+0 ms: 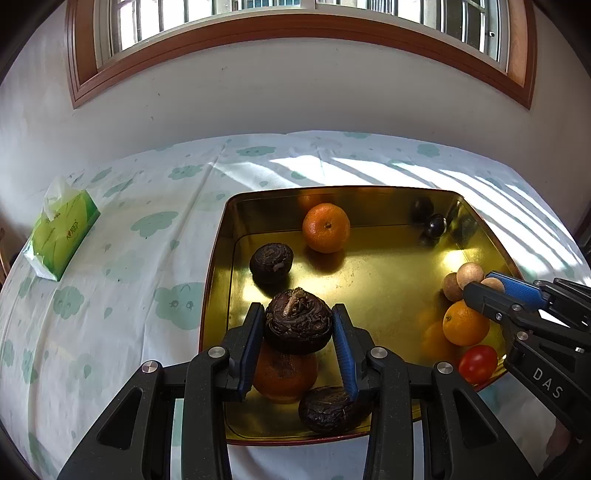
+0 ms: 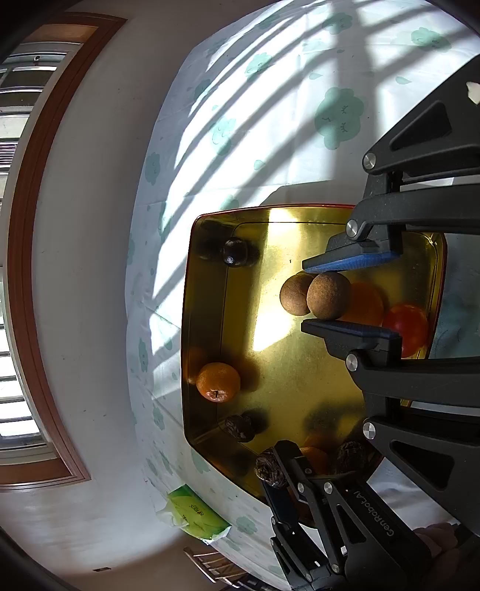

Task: Organize fruits
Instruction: 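Lower both held fruits into the tin and open both tools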

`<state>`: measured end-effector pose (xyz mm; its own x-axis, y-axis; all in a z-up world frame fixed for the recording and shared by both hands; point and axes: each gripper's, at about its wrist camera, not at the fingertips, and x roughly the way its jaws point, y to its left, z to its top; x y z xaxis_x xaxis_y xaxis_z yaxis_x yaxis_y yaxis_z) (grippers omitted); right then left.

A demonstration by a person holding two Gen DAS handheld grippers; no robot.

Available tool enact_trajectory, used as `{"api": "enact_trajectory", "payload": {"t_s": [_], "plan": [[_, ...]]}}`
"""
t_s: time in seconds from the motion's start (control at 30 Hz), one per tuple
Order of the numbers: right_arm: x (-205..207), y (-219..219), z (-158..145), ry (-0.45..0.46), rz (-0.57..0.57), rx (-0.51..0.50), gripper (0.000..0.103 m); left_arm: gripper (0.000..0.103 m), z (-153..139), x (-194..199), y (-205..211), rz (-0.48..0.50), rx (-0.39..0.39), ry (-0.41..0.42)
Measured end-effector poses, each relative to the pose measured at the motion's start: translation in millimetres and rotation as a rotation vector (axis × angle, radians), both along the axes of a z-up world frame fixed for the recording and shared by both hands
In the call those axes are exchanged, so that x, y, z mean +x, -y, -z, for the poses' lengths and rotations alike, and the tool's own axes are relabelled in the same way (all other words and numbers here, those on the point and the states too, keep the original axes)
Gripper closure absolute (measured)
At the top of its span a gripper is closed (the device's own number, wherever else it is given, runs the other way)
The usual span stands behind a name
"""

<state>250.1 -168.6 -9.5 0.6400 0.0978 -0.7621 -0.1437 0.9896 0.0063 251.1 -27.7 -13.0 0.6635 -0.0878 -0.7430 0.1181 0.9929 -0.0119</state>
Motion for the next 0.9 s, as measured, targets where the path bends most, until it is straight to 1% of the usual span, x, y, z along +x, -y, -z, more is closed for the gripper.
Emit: {"api": "enact_trajectory", "payload": {"t_s": [0.2, 0.23, 0.27, 0.33, 0.53, 0.63, 0.8, 0.87, 0.9], "plan": [[0, 0, 0, -0.001, -0.001, 0.000, 0.079, 0.064, -1, -1, -1, -0.008, 0.002, -0.002], [0, 0, 0, 0.000, -0.001, -0.001, 0.077, 0.064, -1, -1, -1, -0.009, 0.003, -0.003], [0, 0, 0, 0.000, -0.001, -0.001, 0.072, 0.064, -1, -1, -1, -0.010, 0.004, -0.005], [-1, 0, 0, -0.001, 0.000, 0.001, 0.069, 0.064, -1, -2, -1, -0.012, 0.005, -0.008], [-6, 0, -2, 0.000, 0.003, 0.002, 0.068, 0.063, -3, -9, -3, -0.014, -0.001, -0.016], [-9, -3, -4, 0.004, 0.001, 0.000, 0.058, 0.063, -5, -13, -3, -0.016, -0.003, -0.016], [-17, -6, -9, 0.018, 0.002, -0.004, 0.055, 0.063, -10, -21, -3, -0.012, -0.005, -0.009], [-21, -7, -12, 0.025, 0.002, -0.009, 0.050, 0.063, -12, -25, -3, -0.013, -0.002, -0.003], [-23, -7, -13, 0.028, 0.002, -0.010, 0.049, 0.063, -13, -27, -3, -0.014, -0.001, -0.002]]}}
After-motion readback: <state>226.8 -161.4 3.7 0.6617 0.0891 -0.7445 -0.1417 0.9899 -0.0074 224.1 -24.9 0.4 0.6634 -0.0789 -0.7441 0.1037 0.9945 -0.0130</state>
